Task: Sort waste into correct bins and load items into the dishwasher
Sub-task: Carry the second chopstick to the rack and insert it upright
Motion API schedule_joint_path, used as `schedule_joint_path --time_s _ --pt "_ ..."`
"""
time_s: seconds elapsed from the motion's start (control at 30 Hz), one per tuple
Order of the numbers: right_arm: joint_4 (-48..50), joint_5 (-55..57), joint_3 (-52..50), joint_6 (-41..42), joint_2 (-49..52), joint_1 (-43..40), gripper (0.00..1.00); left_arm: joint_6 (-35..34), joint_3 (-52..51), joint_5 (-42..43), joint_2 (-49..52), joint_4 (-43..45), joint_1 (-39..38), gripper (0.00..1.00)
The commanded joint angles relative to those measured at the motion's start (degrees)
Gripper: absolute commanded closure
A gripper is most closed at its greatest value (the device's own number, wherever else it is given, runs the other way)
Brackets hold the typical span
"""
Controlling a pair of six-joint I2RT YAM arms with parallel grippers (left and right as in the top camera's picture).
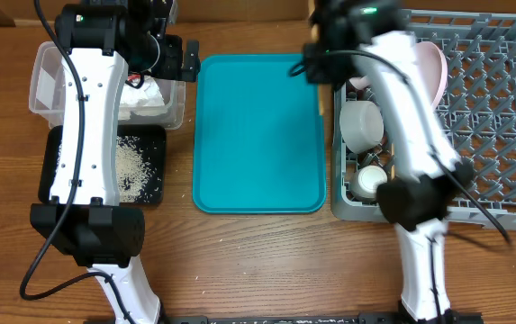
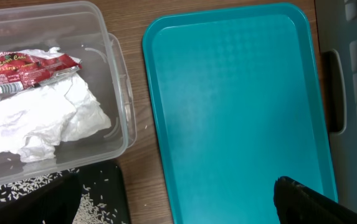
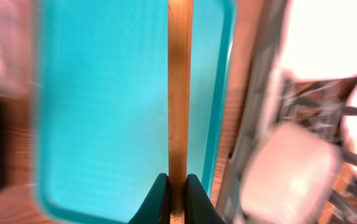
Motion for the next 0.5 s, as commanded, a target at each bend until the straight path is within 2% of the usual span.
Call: schedule_joint_path --time_s 0.0,0.1,0.27,0.47 --pt "-0.31 -0.48 0.37 1.44 -7.76 -0.85 0.96 -0.52 0.33 -0.33 -0.61 0.2 0.31 0.0" --pt "-0.31 0.94 -5.81 1.64 -14.38 -0.85 0.96 -0.52 0.33 -0.31 -0.61 0.22 0.31 0.0" --pt "-0.28 8.04 -25.49 3.58 -25.33 -2.27 0.96 -0.52 0.33 -0.31 -0.61 0.2 0.31 0.0" --pt "0.17 9.27 -48.59 3.48 -29.31 -8.15 0.96 -0.52 0.33 -0.33 -0.61 0.2 0.31 0.0"
